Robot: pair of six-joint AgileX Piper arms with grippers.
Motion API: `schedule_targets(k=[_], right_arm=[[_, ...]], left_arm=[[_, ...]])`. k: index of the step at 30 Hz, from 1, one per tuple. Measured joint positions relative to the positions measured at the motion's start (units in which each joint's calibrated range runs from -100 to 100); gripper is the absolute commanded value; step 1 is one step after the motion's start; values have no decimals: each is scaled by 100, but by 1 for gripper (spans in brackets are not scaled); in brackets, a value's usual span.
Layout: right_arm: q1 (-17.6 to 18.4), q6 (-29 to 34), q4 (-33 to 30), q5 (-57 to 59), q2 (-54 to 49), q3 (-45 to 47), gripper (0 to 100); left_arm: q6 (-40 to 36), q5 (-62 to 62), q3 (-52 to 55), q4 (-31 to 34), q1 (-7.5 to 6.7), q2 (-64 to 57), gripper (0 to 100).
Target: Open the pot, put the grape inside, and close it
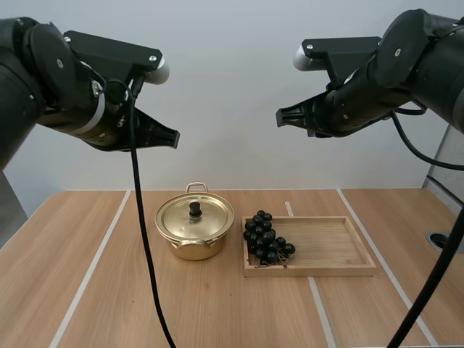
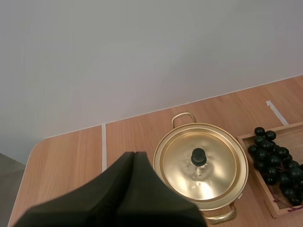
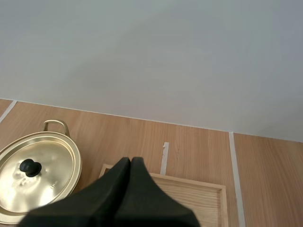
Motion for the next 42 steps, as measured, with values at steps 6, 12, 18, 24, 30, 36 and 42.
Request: schedule_targets(k=[6,12,18,24,30,36,42], right_arm=[[0,-71,78,-15,0,-11,0],[0,-425,78,139,0,-11,14],[0,-712,90,259,0,-11,100],[0,-851,55,577,0,-11,100],[0,-880,42,672,0,-11,100],[0,-880,42,672,36,-11,100],[0,-880,42,672,52,-11,100]], left_arm=[[183,-46,0,0,0,12,0],[762,-50,0,0,0,12,31],[1195,-50,0,-60,0,12,100],[1580,-50,-56,-328,0,280,100],[1809,-50,-56,-617,0,1042,100],[1873,-50,-184,-784,-204,1842,100],[1798,-33,-596,-843,-577,2479,100]])
